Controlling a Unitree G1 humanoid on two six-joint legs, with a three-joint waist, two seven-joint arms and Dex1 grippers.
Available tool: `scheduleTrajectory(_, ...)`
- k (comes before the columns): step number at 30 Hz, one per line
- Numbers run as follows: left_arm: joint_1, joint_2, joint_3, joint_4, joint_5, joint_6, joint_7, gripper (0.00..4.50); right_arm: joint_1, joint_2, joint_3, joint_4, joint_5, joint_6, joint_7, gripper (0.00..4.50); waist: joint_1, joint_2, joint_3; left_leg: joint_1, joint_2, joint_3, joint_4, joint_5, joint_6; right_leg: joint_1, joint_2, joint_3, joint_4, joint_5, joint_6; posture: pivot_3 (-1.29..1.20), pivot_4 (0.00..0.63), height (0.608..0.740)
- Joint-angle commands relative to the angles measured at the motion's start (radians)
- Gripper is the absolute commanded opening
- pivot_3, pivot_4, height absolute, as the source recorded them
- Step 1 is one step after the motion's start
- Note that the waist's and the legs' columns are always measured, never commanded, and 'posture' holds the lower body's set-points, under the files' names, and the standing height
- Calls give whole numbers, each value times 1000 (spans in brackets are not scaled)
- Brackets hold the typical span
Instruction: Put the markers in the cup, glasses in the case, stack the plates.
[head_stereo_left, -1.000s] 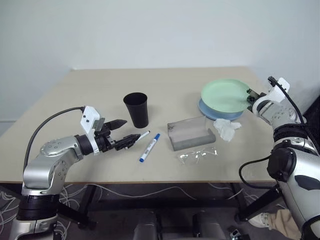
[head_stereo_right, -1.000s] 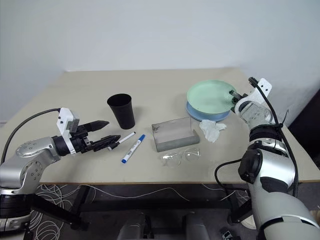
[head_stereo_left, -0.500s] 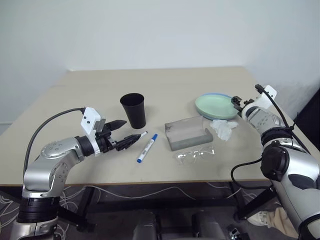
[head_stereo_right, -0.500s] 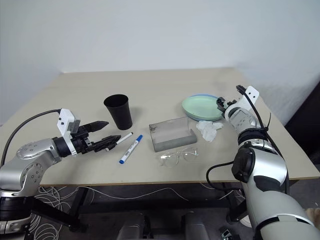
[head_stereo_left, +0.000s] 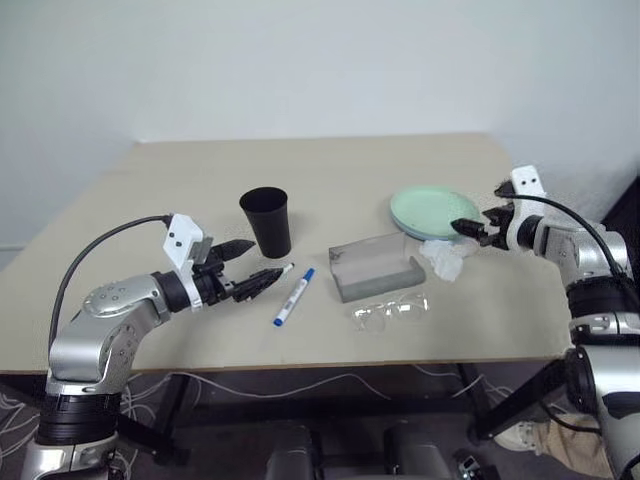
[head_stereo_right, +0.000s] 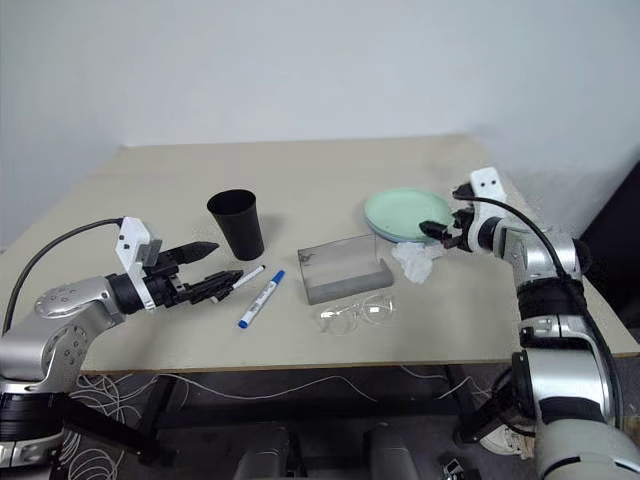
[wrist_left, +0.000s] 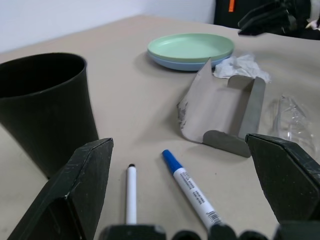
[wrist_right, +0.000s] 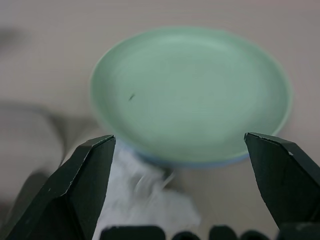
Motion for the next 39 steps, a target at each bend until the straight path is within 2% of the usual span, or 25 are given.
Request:
scheduleTrajectory(1, -28, 6, 13, -13, -6, -9, -5, 4500, 29, -12, 23, -128, 11, 40, 29, 4466, 0, 0, 0, 0, 0, 0, 0, 0, 0, 0, 0, 0, 0, 0, 0, 0, 0, 612)
scheduleTrajectory(6, -24, 7, 15, -16, -7, -8, -6, 4500, 77, 4, 49, -170, -1, 50, 26, 4466, 1, 0, 0, 1, 0, -1, 0, 0, 0, 0, 1, 0, 0, 0, 0, 0, 0, 612)
scheduleTrajectory(17, -12, 2, 20, -24, -8, -5, 8, 4500, 80, 52, 112, -61, -67, -51, 1, 4466, 2, 0, 0, 0, 0, 0, 3, 0, 0, -1, 1, 0, 1, 0, 0, 0, 0, 612)
scheduleTrajectory(21, -5, 4, 23, -31, -11, -1, 13, 4500, 81, 56, 125, -45, -84, -71, 0, 3589, 1, 0, 0, 0, 0, 0, 3, 0, 0, -1, 1, 0, 1, 0, 0, 0, 0, 612)
scheduleTrajectory(31, -11, 3, 23, -25, -9, -3, 17, 4500, 59, 41, 107, -47, -81, -86, 14, 22, 1, 0, 0, 0, 0, 0, 4, 0, 0, -1, 1, 0, 1, 0, 0, 0, 0, 612)
scheduleTrajectory(39, -27, 4, 19, -8, -5, -8, 12, 4500, -63, 39, 16, -109, 39, -22, 99, 22, 1, 0, 0, 0, 0, 0, 4, 0, 0, -1, 1, 0, 1, 0, 0, 0, 0, 612)
